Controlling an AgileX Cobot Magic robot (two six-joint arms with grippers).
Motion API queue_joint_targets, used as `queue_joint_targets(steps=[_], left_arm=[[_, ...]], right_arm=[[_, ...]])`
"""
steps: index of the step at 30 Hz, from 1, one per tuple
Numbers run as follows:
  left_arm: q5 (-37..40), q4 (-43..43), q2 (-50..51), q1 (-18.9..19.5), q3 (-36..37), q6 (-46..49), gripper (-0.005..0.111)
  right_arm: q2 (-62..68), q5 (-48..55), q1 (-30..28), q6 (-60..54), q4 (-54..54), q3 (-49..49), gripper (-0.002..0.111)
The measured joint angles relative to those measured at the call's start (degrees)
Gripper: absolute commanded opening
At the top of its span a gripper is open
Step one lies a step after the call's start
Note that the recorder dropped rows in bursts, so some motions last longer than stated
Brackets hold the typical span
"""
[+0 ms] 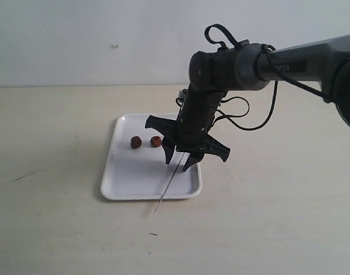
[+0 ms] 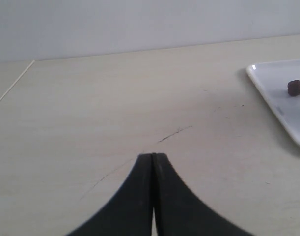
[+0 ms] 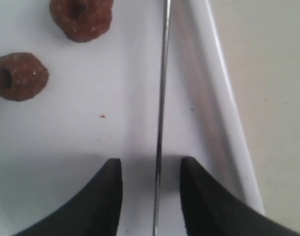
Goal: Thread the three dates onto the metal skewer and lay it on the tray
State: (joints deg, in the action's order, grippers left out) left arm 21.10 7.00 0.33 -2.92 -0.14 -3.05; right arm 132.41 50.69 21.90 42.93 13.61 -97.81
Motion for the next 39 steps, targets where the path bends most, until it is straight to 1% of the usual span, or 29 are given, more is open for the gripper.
queue_joint_targets(steps=[3,5,7,9,14,24,31,36,39], left_arm=[[0.0,0.0,0.0,0.0,0.0,0.0,0.0],[0.0,0.0,0.0,0.0,0.0,0.0,0.0],[0.0,0.0,0.0,0.0,0.0,0.0,0.0],[0.0,0.0,0.0,0.0,0.0,0.0,0.0],[0.0,0.0,0.0,0.0,0.0,0.0,0.0],[0.0,0.0,0.0,0.0,0.0,0.0,0.0],[0.0,0.0,0.0,0.0,0.0,0.0,0.0],[0.0,0.0,0.0,0.0,0.0,0.0,0.0],[0.0,0.0,0.0,0.0,0.0,0.0,0.0]], right_arm=[[0.5,-0.5,0.0,0.1,-0.1,-0.2,0.032],[0.5,-0.7,0.0,0.1,0.0,-0.2,0.026],[0.5,-0.7,0.0,0.1,0.0,-0.2,0.014],[0.6,-0.8,0.0,0.2,0.0,-0.2,0.0],[0.7,-0.8,0.0,-0.7,0.0,-0.2,0.0],[0.2,0.6,0.0,-5.9,0.0,-0.2,0.0],[-5.8,3.0,0.0,-9.9,-2.1,-0.2,0.0],[-11.0,4.9,0.0,-16.4,-4.6,-0.2,0.0],[-14.6,5.4,0.0,-25.6,-5.2,-0.2,0.0]])
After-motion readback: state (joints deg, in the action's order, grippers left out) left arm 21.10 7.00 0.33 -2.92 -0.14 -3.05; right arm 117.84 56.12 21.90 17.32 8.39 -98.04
